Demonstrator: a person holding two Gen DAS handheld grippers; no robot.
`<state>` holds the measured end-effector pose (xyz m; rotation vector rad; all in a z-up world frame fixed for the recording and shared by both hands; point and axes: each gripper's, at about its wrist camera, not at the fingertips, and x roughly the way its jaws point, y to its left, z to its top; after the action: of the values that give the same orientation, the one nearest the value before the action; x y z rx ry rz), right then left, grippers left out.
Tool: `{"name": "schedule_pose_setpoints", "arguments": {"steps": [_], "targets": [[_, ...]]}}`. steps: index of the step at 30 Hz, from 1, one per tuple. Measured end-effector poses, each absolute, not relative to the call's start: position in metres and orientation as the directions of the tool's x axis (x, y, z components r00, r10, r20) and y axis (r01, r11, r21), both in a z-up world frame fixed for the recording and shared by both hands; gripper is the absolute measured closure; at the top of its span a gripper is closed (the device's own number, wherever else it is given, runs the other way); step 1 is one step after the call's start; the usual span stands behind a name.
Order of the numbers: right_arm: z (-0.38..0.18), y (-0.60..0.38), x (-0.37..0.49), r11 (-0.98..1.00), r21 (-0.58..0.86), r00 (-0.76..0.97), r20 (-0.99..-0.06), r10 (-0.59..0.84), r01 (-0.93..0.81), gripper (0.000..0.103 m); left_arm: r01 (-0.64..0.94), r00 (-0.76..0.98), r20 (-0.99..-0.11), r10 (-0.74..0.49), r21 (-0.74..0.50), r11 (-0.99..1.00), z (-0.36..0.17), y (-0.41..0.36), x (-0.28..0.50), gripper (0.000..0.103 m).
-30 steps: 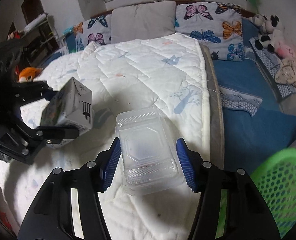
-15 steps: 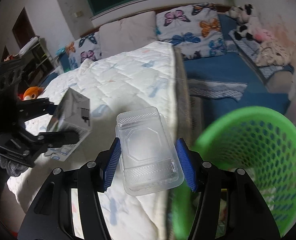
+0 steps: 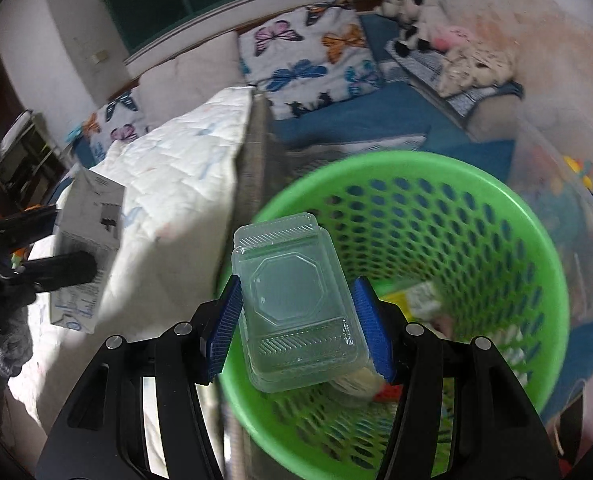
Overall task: Collect trash
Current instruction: 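Drop the plastic box into the basket with the right tool while the left tool drops the milk carton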
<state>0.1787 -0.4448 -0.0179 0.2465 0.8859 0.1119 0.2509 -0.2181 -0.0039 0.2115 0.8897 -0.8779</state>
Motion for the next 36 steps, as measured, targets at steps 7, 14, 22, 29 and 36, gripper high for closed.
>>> {"name": "schedule_pose_setpoints", "arguments": {"steps": [7,14,22,29,36], "targets": [[-0.026,-0.471,0.165,0.965,0.247,0.626,-0.766,0.144,0.081,0.044,0.755,0.303,-0.740,-0.601,-0.198,0.625,0.001,-0.253,0.244,0.032],[-0.029,-0.492,0.155,0.955,0.264,0.634,-0.764,0.119,0.138,0.038,0.752,0.294,-0.726,-0.622,-0.226,0.619,0.005,-0.273,0.243,0.032],[-0.016,-0.505,0.128,0.945,0.278,0.666,-0.739,0.096,0.172,0.031,0.736,0.279,-0.729,-0.625,-0.256,0.627,-0.003,-0.296,0.241,0.032],[-0.007,-0.505,0.102,0.947,0.267,0.689,-0.721,0.072,0.180,0.026,0.725,0.276,-0.724,-0.632,-0.275,0.632,-0.012,-0.312,0.237,0.031],[-0.010,-0.498,0.090,0.945,0.269,0.690,-0.720,0.068,0.187,0.026,0.704,0.263,-0.715,-0.648,-0.317,0.636,-0.021,-0.320,0.238,0.031]]}}
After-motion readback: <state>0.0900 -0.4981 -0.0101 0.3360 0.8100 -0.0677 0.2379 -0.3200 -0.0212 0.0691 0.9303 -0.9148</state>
